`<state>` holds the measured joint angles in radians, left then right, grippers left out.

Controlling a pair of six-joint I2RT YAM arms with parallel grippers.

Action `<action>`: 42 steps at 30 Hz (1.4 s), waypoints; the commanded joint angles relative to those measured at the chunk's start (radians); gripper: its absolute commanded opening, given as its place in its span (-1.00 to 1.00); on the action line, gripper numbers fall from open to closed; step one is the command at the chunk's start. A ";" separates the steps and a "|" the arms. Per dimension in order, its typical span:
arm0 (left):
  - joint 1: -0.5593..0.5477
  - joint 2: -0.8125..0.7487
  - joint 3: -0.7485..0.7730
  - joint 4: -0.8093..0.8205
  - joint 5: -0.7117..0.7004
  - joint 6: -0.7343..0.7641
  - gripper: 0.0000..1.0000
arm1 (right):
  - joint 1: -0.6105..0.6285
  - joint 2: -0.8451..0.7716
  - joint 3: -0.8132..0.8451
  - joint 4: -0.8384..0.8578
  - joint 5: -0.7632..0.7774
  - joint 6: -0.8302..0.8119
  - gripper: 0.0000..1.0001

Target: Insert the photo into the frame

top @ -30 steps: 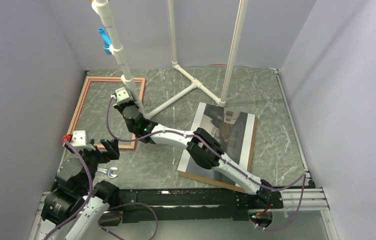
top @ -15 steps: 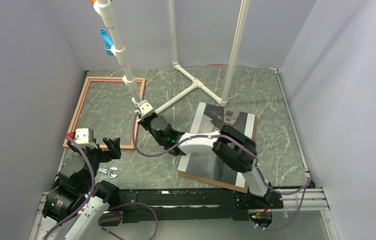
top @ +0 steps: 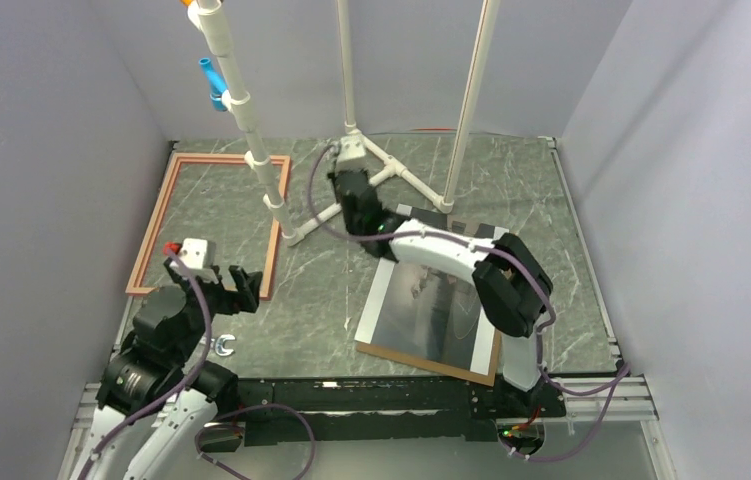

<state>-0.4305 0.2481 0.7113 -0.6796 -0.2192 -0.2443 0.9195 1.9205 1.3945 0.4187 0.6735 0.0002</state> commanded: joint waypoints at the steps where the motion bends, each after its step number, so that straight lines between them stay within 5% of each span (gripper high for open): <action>1: 0.004 0.121 0.041 0.141 0.187 0.047 0.78 | -0.135 0.024 0.133 -0.234 0.042 0.168 -1.00; 7: 0.004 0.354 0.115 0.295 0.333 0.082 0.23 | -0.264 0.134 0.297 -0.401 0.105 0.201 -1.00; 17: 0.001 0.770 0.325 0.490 0.190 0.114 0.25 | -0.340 0.286 0.482 -0.414 0.393 0.145 -1.00; 24: 0.001 0.990 0.452 0.556 0.103 0.167 0.25 | -0.413 0.356 0.591 -0.465 0.450 0.140 -1.00; 34: 0.001 1.182 0.576 0.539 -0.049 0.200 0.25 | -0.529 0.293 0.511 -0.540 0.476 0.219 -1.00; 42: 0.001 1.189 0.568 0.553 -0.012 0.190 0.26 | -0.578 0.161 0.354 -0.573 0.531 0.341 -1.00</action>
<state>-0.4450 1.4460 1.2472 -0.1612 -0.1932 -0.0654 0.3702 2.2185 1.8050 -0.1158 1.1286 0.2501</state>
